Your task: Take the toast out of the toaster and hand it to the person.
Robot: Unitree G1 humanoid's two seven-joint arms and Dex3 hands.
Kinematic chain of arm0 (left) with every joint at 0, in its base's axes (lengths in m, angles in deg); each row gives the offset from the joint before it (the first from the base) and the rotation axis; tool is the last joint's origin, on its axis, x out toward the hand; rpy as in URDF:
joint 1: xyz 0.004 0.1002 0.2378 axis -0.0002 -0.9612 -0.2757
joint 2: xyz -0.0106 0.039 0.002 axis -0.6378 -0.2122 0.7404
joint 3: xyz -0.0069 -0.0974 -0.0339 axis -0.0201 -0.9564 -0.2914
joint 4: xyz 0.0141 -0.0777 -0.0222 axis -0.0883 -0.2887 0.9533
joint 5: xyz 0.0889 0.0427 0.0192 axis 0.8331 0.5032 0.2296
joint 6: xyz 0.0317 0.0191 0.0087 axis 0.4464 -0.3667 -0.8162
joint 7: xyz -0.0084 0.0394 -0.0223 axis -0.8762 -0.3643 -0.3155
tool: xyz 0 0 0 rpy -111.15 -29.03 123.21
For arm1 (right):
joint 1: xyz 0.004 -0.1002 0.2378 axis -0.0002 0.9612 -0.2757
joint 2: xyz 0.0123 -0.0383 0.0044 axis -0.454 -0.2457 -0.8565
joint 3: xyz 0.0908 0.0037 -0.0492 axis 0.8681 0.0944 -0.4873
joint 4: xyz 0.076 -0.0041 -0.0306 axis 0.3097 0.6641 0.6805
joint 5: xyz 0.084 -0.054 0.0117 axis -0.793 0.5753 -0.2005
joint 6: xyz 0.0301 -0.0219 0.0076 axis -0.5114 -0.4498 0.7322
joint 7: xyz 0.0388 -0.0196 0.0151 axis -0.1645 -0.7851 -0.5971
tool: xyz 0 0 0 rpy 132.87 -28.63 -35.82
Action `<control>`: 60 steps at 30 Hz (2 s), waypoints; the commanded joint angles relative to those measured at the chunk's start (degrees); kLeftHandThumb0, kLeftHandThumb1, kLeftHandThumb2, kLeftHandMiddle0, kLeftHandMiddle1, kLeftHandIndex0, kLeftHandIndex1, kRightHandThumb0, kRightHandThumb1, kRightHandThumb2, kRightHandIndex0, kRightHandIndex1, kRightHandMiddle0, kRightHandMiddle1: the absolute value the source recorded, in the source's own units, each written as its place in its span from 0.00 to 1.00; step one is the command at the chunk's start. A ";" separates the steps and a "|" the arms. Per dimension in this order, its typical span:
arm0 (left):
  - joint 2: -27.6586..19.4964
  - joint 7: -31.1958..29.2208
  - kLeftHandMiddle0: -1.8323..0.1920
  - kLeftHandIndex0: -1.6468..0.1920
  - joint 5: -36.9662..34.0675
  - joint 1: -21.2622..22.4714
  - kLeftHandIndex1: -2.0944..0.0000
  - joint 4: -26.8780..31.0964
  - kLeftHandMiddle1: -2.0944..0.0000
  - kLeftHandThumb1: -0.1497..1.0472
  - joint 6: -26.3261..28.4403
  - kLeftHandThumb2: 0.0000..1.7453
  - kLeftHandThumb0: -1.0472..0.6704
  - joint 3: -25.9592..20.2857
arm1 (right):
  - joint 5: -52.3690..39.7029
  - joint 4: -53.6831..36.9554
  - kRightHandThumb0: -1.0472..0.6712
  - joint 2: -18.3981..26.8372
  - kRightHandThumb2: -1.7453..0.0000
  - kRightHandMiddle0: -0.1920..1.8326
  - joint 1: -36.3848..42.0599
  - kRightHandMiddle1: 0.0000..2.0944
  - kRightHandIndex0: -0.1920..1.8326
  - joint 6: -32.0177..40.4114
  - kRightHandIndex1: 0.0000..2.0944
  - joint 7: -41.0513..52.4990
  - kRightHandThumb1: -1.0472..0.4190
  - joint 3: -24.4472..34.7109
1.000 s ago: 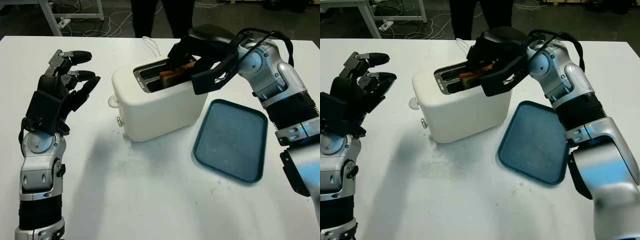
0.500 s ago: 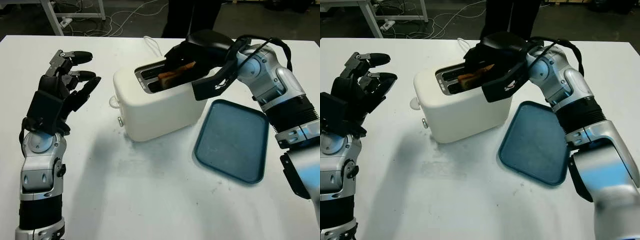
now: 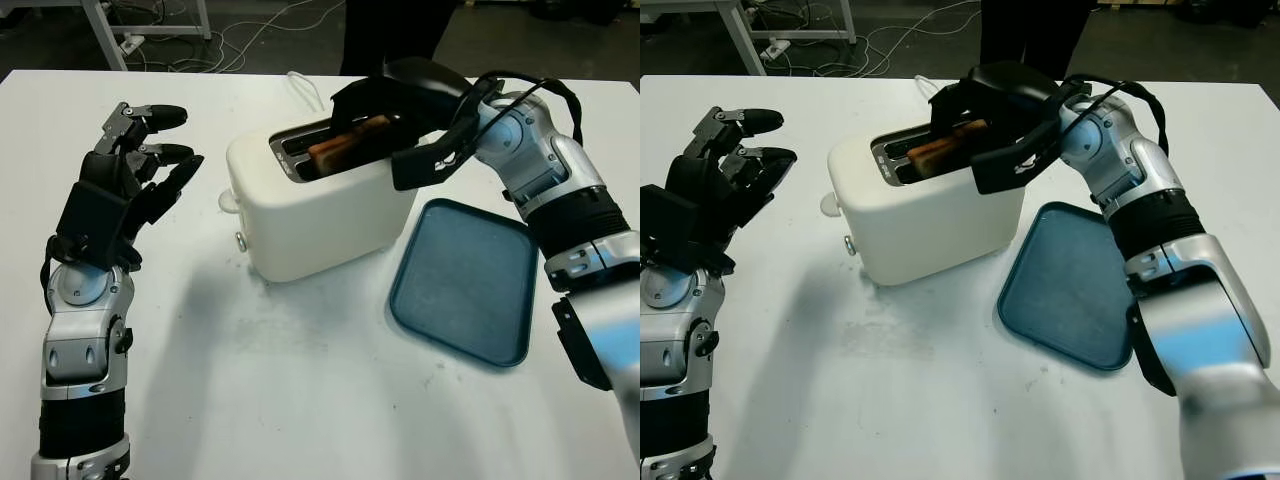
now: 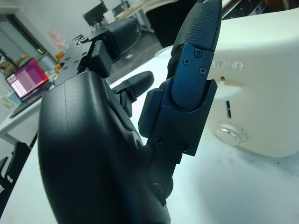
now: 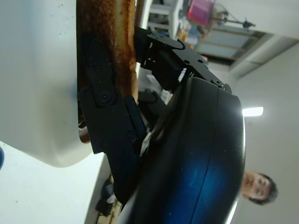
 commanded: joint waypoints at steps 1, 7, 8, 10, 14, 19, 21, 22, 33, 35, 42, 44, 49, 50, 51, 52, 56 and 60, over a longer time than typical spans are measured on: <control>-0.79 -0.12 0.82 0.78 0.16 0.13 0.49 0.60 0.40 0.88 0.29 0.00 0.12 -0.05 | -1.02 2.83 0.36 1.64 0.86 0.43 -4.38 0.80 0.59 0.59 0.83 -4.59 0.09 3.29; -0.73 -0.25 0.82 0.78 -0.22 -0.04 0.49 0.95 0.40 0.88 0.62 0.00 0.12 -0.19 | -2.01 7.64 0.36 2.19 0.84 0.43 -8.60 0.83 0.57 2.61 0.83 -6.77 0.09 6.44; -0.74 -0.30 0.82 0.78 -0.27 -0.05 0.49 0.89 0.40 0.88 0.58 0.00 0.13 -0.21 | -1.95 8.18 0.35 2.40 0.83 0.44 -9.16 0.83 0.57 2.80 0.83 -7.35 0.09 6.81; -0.78 -0.28 0.82 0.79 -0.15 -0.06 0.49 0.79 0.40 0.88 0.48 0.00 0.13 -0.18 | -2.08 9.36 0.34 2.81 0.82 0.45 -10.02 0.83 0.58 2.07 0.83 -8.67 0.09 7.45; -0.66 0.04 0.82 0.78 0.05 -0.04 0.49 0.96 0.40 0.88 0.61 0.00 0.12 -0.10 | -2.92 9.82 0.31 3.62 0.80 0.49 -11.23 0.83 0.62 2.80 0.83 -8.96 0.09 8.21; -0.69 -0.09 0.82 0.78 -0.05 -0.07 0.49 0.69 0.40 0.88 0.44 0.00 0.12 -0.16 | -2.09 9.14 0.33 4.61 0.81 0.48 -11.07 0.83 0.61 1.96 0.83 -11.92 0.09 8.05; -0.54 -0.11 0.82 0.78 -0.13 -0.04 0.49 0.33 0.40 0.88 -0.22 0.00 0.13 -0.21 | -2.71 8.92 0.33 4.69 0.81 0.48 -11.01 0.83 0.61 2.71 0.83 -11.81 0.09 8.40; -0.50 0.01 0.82 0.78 0.02 -0.05 0.49 0.33 0.40 0.88 -0.32 0.00 0.13 -0.18 | -3.10 8.93 0.34 4.66 0.81 0.48 -11.00 0.83 0.61 2.95 0.83 -11.89 0.09 8.72; -0.70 -0.06 0.82 0.78 -0.22 -0.56 0.50 1.17 0.41 0.88 0.64 0.00 0.12 -0.46 | -8.70 16.80 0.35 3.79 0.81 0.45 -10.33 0.79 0.55 8.07 0.83 -19.96 0.09 15.86; -0.78 -0.13 0.82 0.78 -0.16 -0.61 0.50 1.25 0.41 0.89 0.58 0.00 0.12 -0.47 | -12.40 18.94 0.37 3.20 0.80 0.44 -10.10 0.83 0.56 9.64 0.83 -19.28 0.09 18.89; -0.44 -0.12 0.82 0.79 -0.46 -0.42 0.50 1.33 0.41 0.88 0.91 0.00 0.12 -0.44 | -25.59 24.38 0.48 1.77 0.77 0.39 -6.19 0.83 0.52 15.12 0.83 -16.96 0.09 29.92; -0.52 -0.06 0.82 0.79 -0.18 -0.45 0.50 1.34 0.41 0.88 0.88 0.00 0.12 -0.31 | -27.46 24.92 0.50 1.05 0.76 0.33 -4.65 0.83 0.50 16.22 0.83 -17.35 0.09 31.54; -0.54 -0.20 0.82 0.78 -0.14 -0.47 0.50 1.14 0.41 0.89 0.55 0.00 0.12 -0.22 | -32.78 25.37 0.54 -1.42 0.72 0.23 -0.85 0.83 0.42 18.34 0.83 -17.13 0.09 35.84; -0.58 -0.25 0.82 0.78 -0.15 -0.45 0.50 1.09 0.41 0.89 0.59 0.00 0.12 -0.21 | -33.88 25.19 0.53 -2.00 0.72 0.22 -0.16 0.83 0.41 18.87 0.83 -16.84 0.09 36.70; -0.60 -0.26 0.82 0.78 -0.13 -0.43 0.50 1.05 0.41 0.88 0.65 0.00 0.12 -0.20 | -34.58 24.98 0.53 -2.46 0.71 0.21 0.59 0.83 0.41 18.92 0.83 -16.52 0.09 37.23; -0.57 -0.26 0.82 0.78 -0.15 -0.39 0.50 0.96 0.41 0.88 0.64 0.00 0.12 -0.19 | -34.96 25.02 0.52 -2.85 0.71 0.21 1.59 0.83 0.41 18.86 0.83 -16.23 0.09 37.54; -0.48 -0.43 0.82 0.78 -0.37 -0.29 0.50 0.45 0.41 0.88 0.32 0.00 0.13 -0.24 | -36.71 25.27 0.48 -4.22 0.74 0.24 4.05 0.83 0.44 20.01 0.83 -15.23 0.09 38.95; -0.56 -0.59 0.82 0.78 -0.43 -0.18 0.50 0.35 0.41 0.88 0.42 0.00 0.12 -0.28 | -38.64 25.24 0.47 -5.95 0.76 0.25 6.17 0.83 0.49 19.97 0.83 -12.91 0.09 40.24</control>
